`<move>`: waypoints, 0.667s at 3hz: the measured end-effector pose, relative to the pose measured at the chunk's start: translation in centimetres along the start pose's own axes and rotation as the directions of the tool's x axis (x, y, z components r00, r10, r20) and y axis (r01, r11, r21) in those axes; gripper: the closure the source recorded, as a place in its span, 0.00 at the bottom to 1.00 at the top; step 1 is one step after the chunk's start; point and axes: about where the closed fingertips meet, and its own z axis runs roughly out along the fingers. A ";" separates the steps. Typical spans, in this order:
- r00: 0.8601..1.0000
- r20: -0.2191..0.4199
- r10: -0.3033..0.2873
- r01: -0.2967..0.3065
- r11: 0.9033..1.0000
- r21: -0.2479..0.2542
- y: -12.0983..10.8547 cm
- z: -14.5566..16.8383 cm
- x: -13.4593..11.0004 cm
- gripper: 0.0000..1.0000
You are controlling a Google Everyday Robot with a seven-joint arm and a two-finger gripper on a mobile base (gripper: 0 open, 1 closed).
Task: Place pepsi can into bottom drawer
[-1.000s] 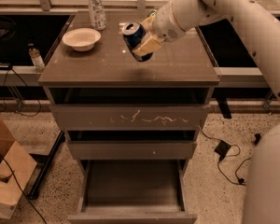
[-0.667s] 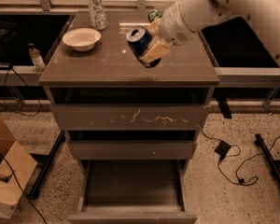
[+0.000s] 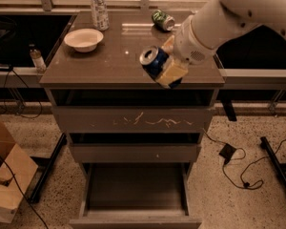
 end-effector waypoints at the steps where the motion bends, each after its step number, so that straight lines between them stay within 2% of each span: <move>1: 0.975 -0.214 0.057 -0.057 0.998 0.004 2.8 2.2 3.3 1.00; 2: 0.886 -0.452 0.101 -0.104 0.994 0.020 5.7 5.8 7.8 1.00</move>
Offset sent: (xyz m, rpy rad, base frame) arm -0.0273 -0.0596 -0.1504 -0.6147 0.1431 -0.3930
